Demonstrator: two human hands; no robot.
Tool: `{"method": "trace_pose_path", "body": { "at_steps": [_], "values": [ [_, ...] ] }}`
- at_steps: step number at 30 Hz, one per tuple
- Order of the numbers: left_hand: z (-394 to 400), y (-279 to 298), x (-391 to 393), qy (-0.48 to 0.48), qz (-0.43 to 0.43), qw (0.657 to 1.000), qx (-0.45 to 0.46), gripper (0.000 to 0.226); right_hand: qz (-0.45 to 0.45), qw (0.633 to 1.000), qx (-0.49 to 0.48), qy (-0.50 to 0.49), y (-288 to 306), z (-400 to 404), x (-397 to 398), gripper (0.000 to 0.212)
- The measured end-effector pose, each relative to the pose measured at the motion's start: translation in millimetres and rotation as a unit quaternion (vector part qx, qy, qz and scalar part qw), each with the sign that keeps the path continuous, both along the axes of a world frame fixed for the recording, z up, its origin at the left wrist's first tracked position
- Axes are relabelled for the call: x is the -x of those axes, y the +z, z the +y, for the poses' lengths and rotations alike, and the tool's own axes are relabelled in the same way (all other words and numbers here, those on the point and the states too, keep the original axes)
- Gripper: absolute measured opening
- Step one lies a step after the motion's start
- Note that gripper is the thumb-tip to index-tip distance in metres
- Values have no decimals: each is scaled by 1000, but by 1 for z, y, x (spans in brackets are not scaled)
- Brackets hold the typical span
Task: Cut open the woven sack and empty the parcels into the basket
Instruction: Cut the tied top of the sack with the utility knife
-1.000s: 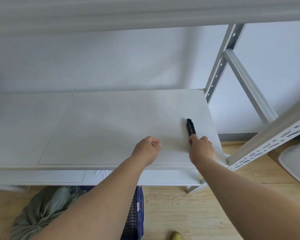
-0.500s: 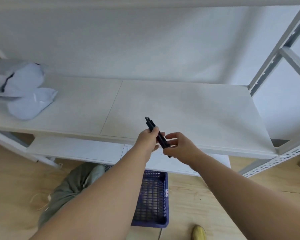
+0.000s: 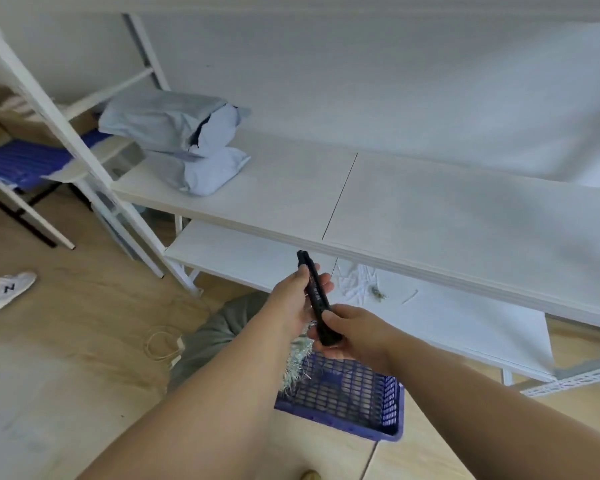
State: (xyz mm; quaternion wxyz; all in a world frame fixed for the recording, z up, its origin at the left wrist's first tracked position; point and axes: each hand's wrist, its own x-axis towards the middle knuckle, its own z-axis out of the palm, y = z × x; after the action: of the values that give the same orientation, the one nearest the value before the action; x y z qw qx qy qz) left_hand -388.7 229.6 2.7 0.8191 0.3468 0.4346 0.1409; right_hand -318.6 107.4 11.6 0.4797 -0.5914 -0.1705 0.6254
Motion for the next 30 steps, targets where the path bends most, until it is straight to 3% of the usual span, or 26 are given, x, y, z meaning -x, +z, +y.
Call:
{"method": "trace_pose_path", "body": {
  "at_steps": [7,15,20,23,30],
  "values": [
    [-20,-5,39,34,10,999,9,32,-1,999,39,-28,-13,-1,37,37],
    [-65,-21,31,-28,47,999,-5,22,-28,984,146,-95,-18,-42,27,59],
    [-72,-27,50,-20,91,996,-16,21,32,990,132,-31,-25,-45,31,57],
    [-68,-29,59,-33,88,996,-11,25,92,993,79,-13,-29,-39,34,42],
    [-36,-47,62,-62,99,993,10,29,44,989,138,-33,-38,-5,41,43]
  ]
}}
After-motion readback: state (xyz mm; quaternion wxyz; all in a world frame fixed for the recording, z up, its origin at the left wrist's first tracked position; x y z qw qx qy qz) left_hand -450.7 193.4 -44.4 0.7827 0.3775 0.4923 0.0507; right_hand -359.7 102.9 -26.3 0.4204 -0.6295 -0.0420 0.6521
